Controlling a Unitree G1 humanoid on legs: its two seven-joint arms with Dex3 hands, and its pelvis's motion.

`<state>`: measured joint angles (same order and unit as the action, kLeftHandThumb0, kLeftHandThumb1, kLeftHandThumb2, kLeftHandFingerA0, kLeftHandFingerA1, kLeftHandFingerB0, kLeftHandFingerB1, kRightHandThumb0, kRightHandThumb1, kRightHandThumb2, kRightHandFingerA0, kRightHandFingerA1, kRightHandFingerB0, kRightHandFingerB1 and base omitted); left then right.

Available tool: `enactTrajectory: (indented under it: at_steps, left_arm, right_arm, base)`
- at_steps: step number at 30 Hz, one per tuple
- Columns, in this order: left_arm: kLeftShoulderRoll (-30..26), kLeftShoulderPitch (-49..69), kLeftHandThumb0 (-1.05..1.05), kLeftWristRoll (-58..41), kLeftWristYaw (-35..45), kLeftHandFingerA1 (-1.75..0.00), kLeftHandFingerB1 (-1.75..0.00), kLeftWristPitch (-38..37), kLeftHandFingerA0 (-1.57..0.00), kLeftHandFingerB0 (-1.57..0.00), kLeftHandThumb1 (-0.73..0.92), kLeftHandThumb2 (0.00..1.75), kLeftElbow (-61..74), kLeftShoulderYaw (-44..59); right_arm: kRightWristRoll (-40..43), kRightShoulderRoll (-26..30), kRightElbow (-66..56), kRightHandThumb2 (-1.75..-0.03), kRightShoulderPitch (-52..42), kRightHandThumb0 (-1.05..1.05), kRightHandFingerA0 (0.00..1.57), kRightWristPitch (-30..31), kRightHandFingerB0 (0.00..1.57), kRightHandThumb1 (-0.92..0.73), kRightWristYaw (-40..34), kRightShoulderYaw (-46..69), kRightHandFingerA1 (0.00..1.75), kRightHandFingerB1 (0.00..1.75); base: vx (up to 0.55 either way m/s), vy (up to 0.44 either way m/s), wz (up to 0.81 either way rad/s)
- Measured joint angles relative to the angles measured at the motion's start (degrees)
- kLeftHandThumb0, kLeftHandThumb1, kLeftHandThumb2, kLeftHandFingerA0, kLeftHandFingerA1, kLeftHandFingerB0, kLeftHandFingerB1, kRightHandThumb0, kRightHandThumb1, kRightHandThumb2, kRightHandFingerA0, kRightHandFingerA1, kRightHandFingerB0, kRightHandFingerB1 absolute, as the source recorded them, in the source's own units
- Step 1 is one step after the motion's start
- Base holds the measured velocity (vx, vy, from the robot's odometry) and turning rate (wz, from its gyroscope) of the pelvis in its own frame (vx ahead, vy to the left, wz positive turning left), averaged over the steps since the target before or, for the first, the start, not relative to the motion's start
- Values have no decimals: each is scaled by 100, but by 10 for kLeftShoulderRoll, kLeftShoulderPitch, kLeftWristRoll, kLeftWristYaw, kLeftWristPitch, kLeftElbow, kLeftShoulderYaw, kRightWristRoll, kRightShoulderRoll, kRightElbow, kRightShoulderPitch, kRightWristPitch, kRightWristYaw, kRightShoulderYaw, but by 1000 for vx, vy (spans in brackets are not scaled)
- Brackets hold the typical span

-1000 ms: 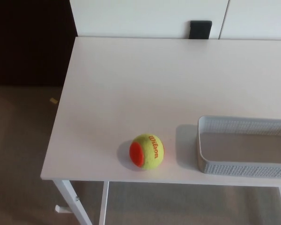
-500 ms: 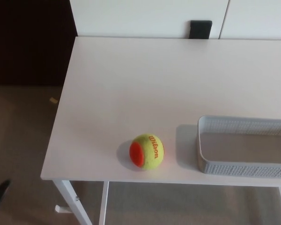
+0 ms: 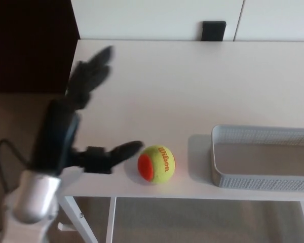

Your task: The robot walk towards a table in front and uses its left hand to pickup a tennis ball on the left side and put it in a container on the right hand side

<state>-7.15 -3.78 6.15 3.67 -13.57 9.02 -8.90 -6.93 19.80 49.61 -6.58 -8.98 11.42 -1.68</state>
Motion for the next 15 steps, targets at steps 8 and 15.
enactTrajectory:
  at_steps: [8, 15]
  left_arm:
    - [3, -43, -41, 65, -2, -47, -37, 70, -2, 0, 24, 75, -37, -54]
    - [5, -38, -56, 103, -7, -36, -26, 104, -13, -10, 34, 51, -46, -73]
  right_arm:
    - [-2, -2, -5, -60, 11, -50, 26, 3, 20, -70, -2, -2, 37, 31]
    - [-6, -3, -10, -61, 18, -51, 26, 11, 21, -70, -6, -4, 38, 31]
  base:
    - [0, 0, 0]
    - [0, 0, 0]
